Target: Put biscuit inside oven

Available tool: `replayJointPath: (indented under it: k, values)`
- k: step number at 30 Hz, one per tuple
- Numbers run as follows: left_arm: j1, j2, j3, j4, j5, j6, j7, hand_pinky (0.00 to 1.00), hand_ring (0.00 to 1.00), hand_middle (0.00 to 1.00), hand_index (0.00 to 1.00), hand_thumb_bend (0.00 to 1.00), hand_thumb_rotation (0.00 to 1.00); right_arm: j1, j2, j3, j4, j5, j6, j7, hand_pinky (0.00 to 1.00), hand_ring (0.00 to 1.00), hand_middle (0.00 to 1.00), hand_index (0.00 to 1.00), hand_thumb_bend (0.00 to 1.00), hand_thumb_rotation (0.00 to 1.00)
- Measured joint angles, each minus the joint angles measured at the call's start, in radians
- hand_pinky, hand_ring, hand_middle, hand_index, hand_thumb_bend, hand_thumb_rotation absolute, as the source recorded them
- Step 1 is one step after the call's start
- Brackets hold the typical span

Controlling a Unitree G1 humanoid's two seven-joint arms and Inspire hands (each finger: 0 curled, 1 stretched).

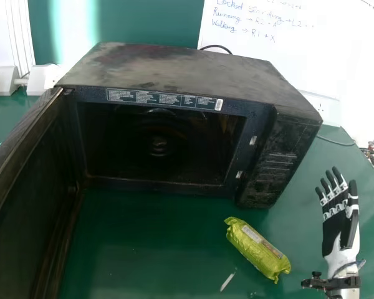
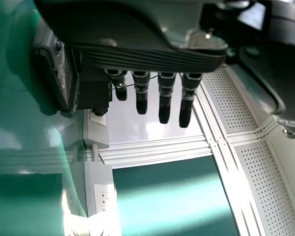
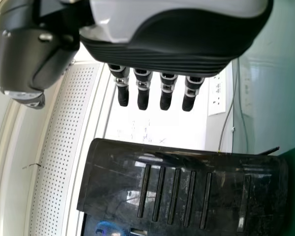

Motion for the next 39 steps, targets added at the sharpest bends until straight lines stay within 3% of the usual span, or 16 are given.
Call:
replayJointPath:
  k: [20, 26, 32, 39]
  values:
    - [0.013, -0.001, 0.000, -0.013, 0.001, 0.000, 0.002, 1.00, 0.96, 0.92, 0.87, 1.00, 1.00, 0.001, -0.009, -0.010, 0.004, 0.007, -0.001, 0.027, 1.00, 1.00, 1.00, 1.00, 0.83, 1.00]
    - [0.025, -0.005, 0.000, -0.037, 0.002, 0.001, 0.006, 1.00, 0.96, 0.93, 0.87, 1.00, 1.00, 0.026, -0.031, -0.010, -0.029, -0.045, -0.003, 0.033, 1.00, 1.00, 1.00, 0.99, 0.88, 0.98]
    - [0.039, -0.009, 0.000, -0.060, 0.001, 0.001, 0.006, 1.00, 0.97, 0.93, 0.87, 1.00, 1.00, 0.053, -0.043, -0.008, -0.096, -0.131, 0.001, 0.008, 1.00, 1.00, 0.99, 0.97, 0.83, 0.95]
    - [0.043, -0.010, 0.000, -0.065, 0.008, 0.001, 0.007, 1.00, 0.96, 0.92, 0.87, 1.00, 1.00, 0.061, -0.064, 0.012, -0.124, -0.259, -0.031, -0.003, 1.00, 1.00, 0.99, 0.96, 0.87, 0.96]
